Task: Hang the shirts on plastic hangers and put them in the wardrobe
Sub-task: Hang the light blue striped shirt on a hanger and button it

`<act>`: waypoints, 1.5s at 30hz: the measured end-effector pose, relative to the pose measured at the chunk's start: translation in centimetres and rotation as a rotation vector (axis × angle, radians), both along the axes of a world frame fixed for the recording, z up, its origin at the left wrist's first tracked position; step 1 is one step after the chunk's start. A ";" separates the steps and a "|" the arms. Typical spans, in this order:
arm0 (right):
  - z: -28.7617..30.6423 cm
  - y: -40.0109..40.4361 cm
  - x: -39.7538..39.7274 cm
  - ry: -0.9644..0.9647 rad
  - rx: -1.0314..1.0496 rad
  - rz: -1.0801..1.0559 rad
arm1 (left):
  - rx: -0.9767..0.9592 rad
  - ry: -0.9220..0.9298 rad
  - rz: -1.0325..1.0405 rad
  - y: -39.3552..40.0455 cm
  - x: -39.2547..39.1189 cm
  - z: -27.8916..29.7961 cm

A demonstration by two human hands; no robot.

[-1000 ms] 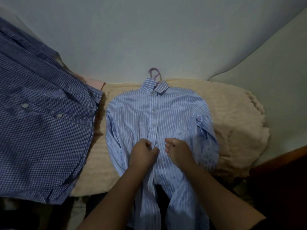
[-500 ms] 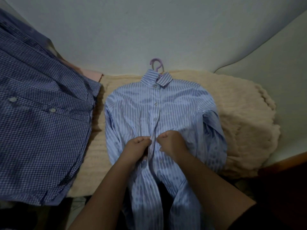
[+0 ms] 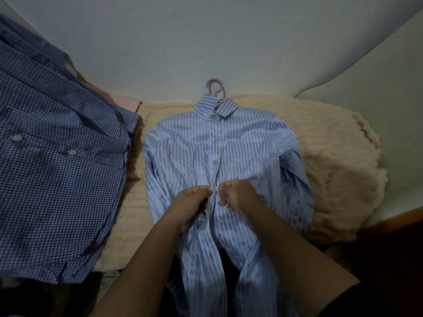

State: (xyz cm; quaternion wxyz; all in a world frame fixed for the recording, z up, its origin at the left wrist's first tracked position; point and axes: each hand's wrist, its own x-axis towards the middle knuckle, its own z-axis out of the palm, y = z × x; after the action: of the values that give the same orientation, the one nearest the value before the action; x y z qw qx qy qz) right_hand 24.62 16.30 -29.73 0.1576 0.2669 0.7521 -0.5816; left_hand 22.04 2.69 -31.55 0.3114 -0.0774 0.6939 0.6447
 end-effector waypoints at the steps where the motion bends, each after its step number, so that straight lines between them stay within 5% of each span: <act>1: 0.0 -0.2 0.2 0.029 -0.036 -0.041 | 0.006 -0.007 -0.008 0.2 0.0 0.2; 6: -0.8 -0.7 1.6 0.241 -0.090 -0.127 | -0.057 0.069 -0.005 1.0 0.2 0.1; 17: -2.4 -0.2 1.4 0.336 0.039 -0.157 | -0.122 0.219 0.033 1.2 1.3 -0.3; 30: -2.7 0.0 1.6 0.309 -0.020 -0.172 | -0.072 -0.038 -0.024 0.6 -0.3 -0.2; 36: -2.2 0.6 4.2 0.332 -0.111 -0.287 | -0.399 0.373 0.043 0.8 4.8 1.2; 42: -2.4 0.6 8.2 0.325 -0.083 -0.243 | -0.610 0.498 -0.164 0.2 9.1 0.6; 45: -2.7 0.3 8.8 0.298 0.121 -0.108 | -0.493 0.416 -0.119 -0.7 9.0 0.7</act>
State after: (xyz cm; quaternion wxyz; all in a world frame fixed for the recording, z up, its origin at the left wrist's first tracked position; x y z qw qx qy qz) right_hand 33.40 16.56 -32.48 -0.0035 0.2267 0.7854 -0.5759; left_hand 31.01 2.01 -30.88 0.1720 0.0237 0.8811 0.4399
